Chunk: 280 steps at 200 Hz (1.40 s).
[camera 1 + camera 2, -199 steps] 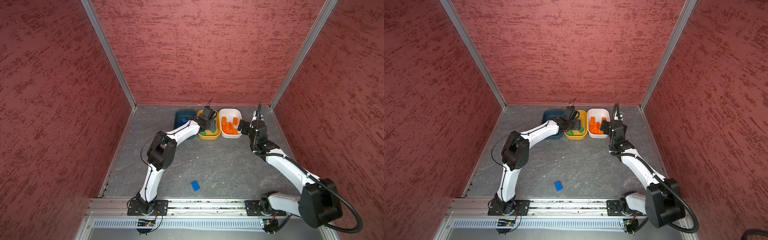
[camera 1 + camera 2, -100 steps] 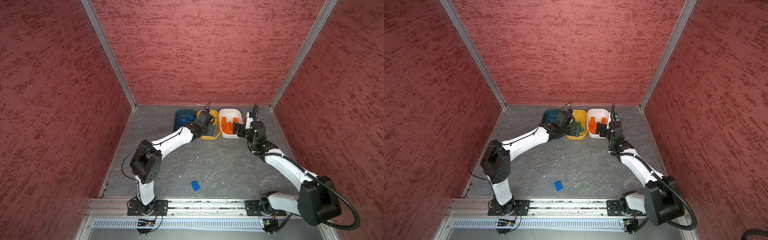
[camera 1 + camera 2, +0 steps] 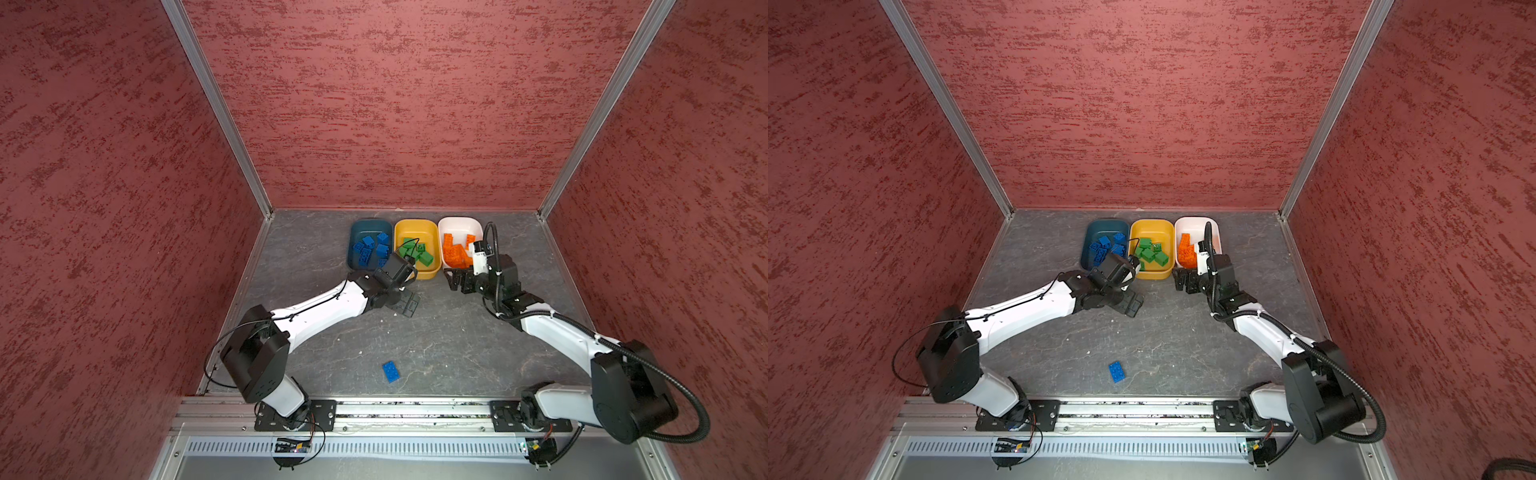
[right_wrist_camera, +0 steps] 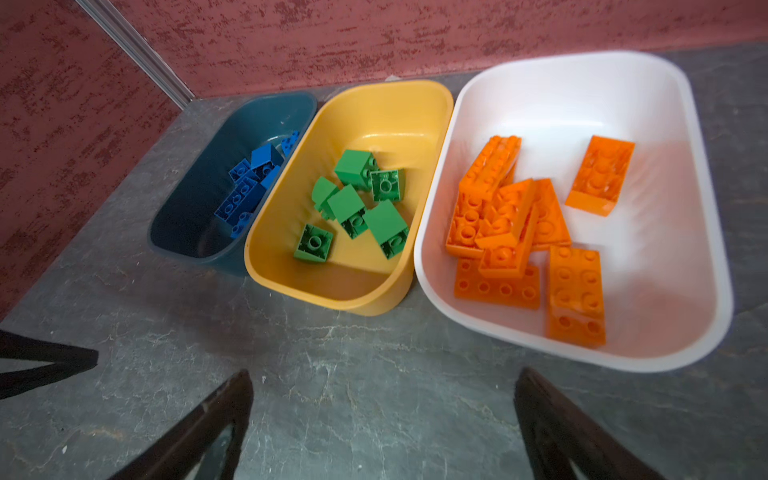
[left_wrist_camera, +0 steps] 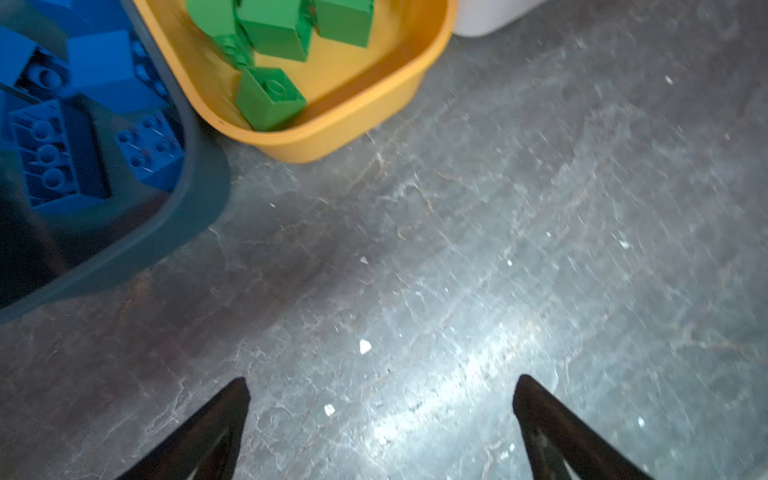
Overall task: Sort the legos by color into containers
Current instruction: 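Move the left gripper down to the last blue brick and grasp it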
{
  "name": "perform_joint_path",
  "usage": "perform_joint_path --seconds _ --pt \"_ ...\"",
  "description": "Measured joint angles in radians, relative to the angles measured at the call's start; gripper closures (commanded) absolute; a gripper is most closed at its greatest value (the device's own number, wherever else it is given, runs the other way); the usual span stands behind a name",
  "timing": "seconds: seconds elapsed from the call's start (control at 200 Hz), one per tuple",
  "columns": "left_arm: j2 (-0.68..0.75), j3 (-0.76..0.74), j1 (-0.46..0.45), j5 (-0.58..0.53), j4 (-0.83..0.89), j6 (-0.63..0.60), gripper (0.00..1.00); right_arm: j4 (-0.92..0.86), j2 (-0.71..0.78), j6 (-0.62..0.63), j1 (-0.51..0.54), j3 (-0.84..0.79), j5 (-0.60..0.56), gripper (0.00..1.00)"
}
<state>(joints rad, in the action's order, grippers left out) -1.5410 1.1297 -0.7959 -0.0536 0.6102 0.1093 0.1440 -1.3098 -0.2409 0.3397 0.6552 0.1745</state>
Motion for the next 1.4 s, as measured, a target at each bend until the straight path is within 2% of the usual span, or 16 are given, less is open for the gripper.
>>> perform_joint_path --seconds 0.23,0.456,0.681,0.842,1.082,1.232,1.403 --pt "0.055 -0.042 -0.063 0.061 0.07 -0.066 0.01 -0.022 0.07 -0.06 0.0 -0.063 -0.014 0.01" --pt "0.064 -0.092 -0.242 0.03 0.17 -0.159 0.01 -0.075 0.156 -0.124 0.0 -0.108 -0.143 0.01" --pt "0.025 -0.092 -0.331 0.015 0.281 -0.19 0.01 -0.087 0.183 -0.151 0.0 -0.15 -0.207 0.01" --pt "-0.075 -0.058 -0.348 0.055 0.339 -0.196 0.01 -0.087 0.174 -0.153 0.0 -0.15 -0.221 0.01" --pt "-0.207 -0.005 -0.356 0.056 0.404 -0.186 0.0 -0.087 0.167 -0.155 0.0 -0.15 -0.23 0.01" --pt "-0.257 0.0 -0.356 0.057 0.422 -0.186 0.03 -0.087 0.167 -0.154 0.0 -0.15 -0.233 0.01" --pt "-0.287 0.002 -0.356 0.055 0.432 -0.19 0.13 -0.087 0.167 -0.154 0.0 -0.15 -0.237 0.01"
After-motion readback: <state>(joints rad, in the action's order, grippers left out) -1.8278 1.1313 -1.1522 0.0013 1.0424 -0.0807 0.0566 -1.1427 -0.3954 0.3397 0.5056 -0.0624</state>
